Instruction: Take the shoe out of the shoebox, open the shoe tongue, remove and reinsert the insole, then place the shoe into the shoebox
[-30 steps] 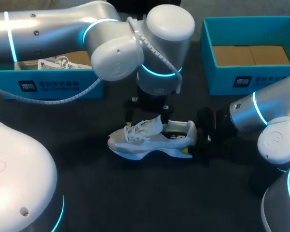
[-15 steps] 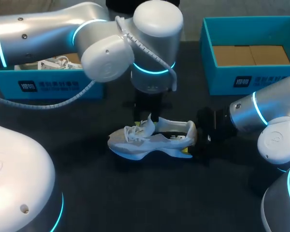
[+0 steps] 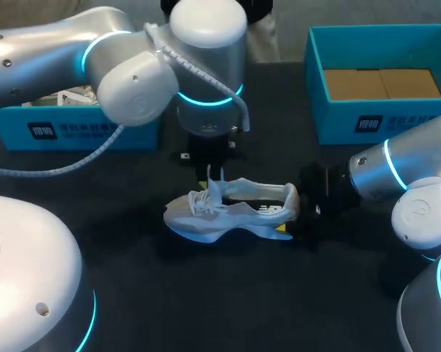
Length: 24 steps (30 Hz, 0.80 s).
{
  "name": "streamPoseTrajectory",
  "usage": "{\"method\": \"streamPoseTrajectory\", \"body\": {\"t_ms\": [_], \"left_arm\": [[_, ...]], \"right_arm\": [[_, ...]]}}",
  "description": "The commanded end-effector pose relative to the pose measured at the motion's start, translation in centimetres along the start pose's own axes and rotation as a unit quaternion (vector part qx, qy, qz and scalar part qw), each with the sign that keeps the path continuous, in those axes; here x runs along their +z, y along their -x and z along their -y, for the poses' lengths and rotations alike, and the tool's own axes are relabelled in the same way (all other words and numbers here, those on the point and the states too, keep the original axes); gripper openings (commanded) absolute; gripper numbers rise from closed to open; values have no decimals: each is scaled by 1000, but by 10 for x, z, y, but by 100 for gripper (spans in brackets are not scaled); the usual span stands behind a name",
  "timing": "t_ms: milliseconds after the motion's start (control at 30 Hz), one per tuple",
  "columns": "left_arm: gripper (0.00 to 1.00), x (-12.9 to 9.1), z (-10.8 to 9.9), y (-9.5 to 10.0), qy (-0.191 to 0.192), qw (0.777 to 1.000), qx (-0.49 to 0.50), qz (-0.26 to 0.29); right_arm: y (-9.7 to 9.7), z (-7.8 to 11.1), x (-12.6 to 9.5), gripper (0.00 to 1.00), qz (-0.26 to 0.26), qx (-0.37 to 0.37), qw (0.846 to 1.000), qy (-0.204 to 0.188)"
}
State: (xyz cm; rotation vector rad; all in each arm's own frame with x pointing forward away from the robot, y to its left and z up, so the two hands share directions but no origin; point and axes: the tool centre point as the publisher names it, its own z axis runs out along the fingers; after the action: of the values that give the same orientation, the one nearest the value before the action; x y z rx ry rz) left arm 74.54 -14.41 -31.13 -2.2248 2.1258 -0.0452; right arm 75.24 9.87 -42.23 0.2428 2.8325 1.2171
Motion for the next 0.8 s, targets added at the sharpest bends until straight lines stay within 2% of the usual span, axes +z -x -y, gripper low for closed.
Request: {"method": "streamPoseTrajectory", "body": {"t_ms": [33,567,800], "left_arm": [[0,2,-2,19,-3,1000,-3,-17],[0,48,-11,54,20,999,6,48],[0,62,-15,66,30,998,-1,54]], "right_arm": [[2,0,4,0,0,1,1000,-4],[2,0,4,0,0,1,1000,-4],[2,0,4,0,0,1,1000,-4]]}}
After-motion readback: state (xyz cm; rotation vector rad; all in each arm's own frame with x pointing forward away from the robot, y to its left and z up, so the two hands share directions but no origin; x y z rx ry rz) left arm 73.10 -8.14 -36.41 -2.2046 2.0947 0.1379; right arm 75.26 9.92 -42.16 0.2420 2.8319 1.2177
